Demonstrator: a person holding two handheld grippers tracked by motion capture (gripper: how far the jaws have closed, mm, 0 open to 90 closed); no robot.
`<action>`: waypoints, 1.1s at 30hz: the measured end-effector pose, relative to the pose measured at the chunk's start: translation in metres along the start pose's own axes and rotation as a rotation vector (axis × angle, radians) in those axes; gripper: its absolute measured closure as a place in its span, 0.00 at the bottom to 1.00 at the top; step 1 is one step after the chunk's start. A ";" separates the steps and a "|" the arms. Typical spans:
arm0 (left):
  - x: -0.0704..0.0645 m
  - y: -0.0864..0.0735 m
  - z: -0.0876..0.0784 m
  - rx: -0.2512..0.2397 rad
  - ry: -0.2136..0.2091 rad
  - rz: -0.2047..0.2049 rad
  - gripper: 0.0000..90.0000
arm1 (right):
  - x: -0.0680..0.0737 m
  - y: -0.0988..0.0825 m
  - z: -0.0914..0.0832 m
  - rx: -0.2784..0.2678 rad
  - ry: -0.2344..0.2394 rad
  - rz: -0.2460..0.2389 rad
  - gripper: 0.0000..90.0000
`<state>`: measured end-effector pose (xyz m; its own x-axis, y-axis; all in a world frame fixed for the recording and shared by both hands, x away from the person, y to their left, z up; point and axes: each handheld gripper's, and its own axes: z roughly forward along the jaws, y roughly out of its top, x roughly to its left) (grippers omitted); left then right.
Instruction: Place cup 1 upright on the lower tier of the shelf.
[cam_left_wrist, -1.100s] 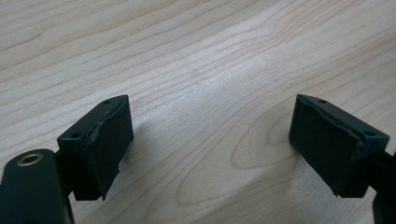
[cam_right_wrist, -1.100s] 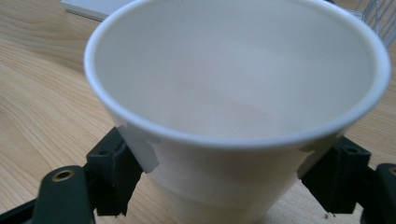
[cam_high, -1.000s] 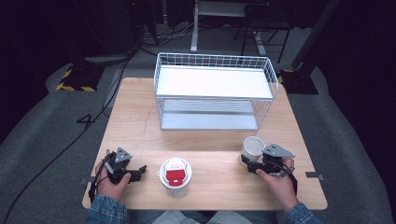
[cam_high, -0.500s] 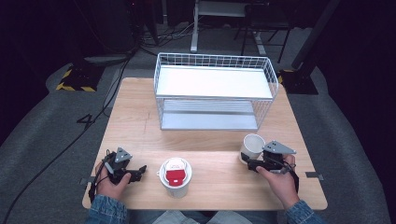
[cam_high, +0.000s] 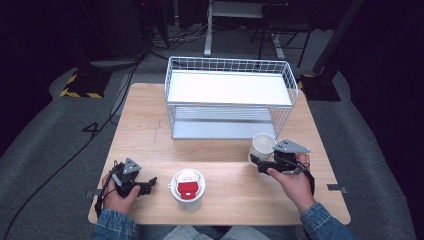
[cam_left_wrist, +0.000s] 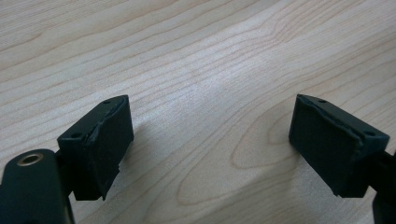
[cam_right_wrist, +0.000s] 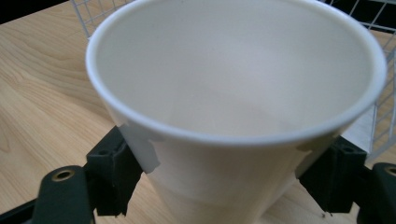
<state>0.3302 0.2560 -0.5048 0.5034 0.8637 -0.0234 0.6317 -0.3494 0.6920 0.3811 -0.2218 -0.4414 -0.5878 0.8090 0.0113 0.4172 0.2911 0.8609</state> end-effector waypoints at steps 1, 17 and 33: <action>0.000 0.000 0.000 0.000 0.000 0.000 0.16 | 0.000 0.000 0.000 0.000 0.000 0.000 0.26; 0.000 0.000 0.000 0.000 -0.002 0.003 0.16 | 0.012 0.032 0.032 -0.011 -0.005 -0.031 0.26; 0.000 0.000 0.000 0.001 -0.002 0.003 0.16 | 0.020 0.050 0.078 -0.064 -0.029 -0.026 0.26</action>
<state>0.3305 0.2563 -0.5047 0.5065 0.8620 -0.0228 0.6310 -0.3525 0.6911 0.4440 -0.1510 -0.4377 -0.5771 0.8162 -0.0253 0.3566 0.2798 0.8914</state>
